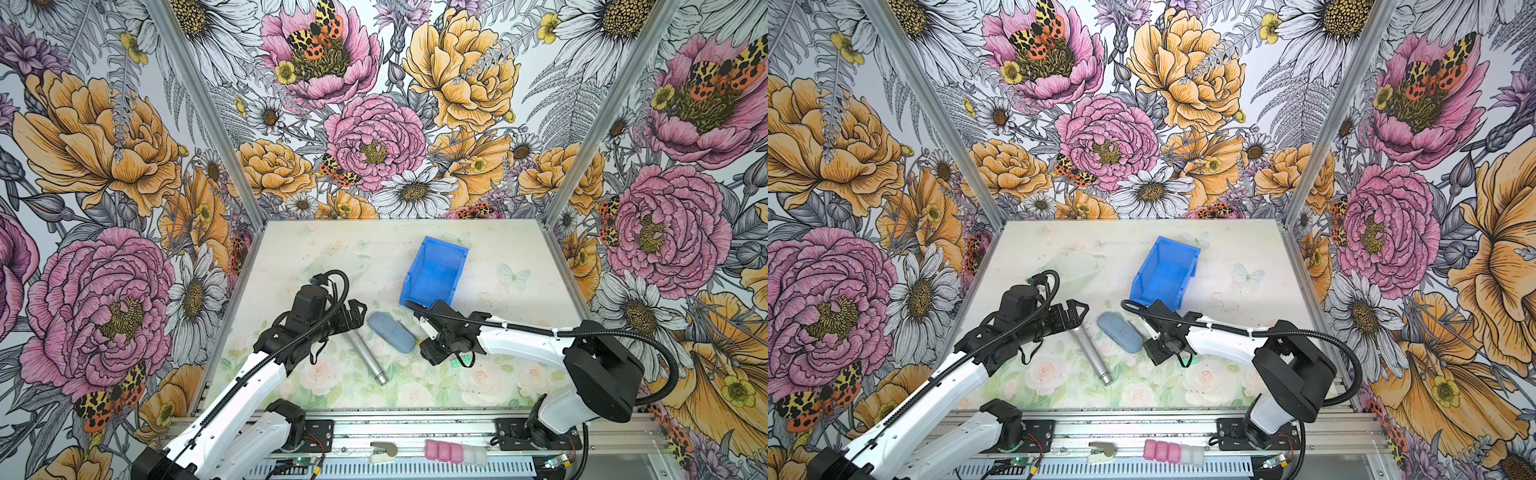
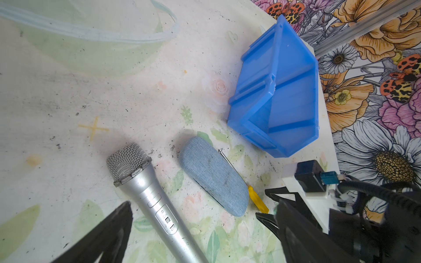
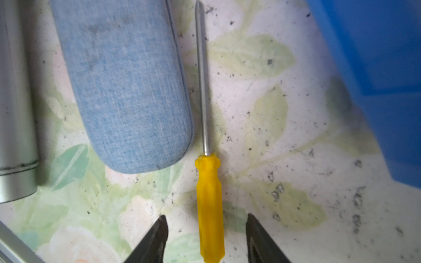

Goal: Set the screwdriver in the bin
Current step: 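Lower the right gripper and close it on the yellow screwdriver handle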

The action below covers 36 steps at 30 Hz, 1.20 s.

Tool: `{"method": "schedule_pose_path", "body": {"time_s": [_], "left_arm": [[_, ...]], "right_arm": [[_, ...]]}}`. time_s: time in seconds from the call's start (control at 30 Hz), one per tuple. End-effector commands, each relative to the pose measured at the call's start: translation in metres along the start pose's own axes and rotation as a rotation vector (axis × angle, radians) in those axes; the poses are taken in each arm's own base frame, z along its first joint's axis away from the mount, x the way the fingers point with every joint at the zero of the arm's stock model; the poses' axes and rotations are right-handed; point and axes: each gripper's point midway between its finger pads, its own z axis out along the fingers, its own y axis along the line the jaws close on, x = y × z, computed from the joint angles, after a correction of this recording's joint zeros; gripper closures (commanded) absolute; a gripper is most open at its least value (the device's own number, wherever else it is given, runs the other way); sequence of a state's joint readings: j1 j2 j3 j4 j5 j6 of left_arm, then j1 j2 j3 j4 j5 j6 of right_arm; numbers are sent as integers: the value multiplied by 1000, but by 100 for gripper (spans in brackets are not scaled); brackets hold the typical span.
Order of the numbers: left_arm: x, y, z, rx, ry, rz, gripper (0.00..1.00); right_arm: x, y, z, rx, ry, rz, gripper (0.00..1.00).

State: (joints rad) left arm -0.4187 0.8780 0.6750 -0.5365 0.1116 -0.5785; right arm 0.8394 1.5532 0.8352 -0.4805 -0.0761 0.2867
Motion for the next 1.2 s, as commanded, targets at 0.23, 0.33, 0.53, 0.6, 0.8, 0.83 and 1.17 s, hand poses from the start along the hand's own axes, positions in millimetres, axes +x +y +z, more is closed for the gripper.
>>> {"method": "schedule_pose_path", "body": {"time_s": [0.23, 0.33, 0.53, 0.6, 0.8, 0.83, 1.17], "left_arm": [[-5, 18, -7, -54, -41, -27, 1], [-6, 22, -9, -65, -58, -28, 1], [-2, 27, -10, -66, -59, -37, 1], [-3, 28, -11, -68, -62, -38, 1], [-2, 31, -13, -77, -68, -40, 1], [-2, 31, -13, -76, -69, -40, 1], [-5, 33, -17, -83, -78, -40, 1]], "right_arm": [[-2, 1, 6, 0, -12, 0, 57], [1, 0, 8, 5, -8, 5, 61], [7, -3, 15, 16, 7, 16, 64], [8, -2, 16, 17, 11, 13, 64], [8, -2, 18, 21, 15, 10, 68], [8, -2, 18, 23, 15, 8, 70], [10, -4, 12, 39, -7, 29, 88]]}}
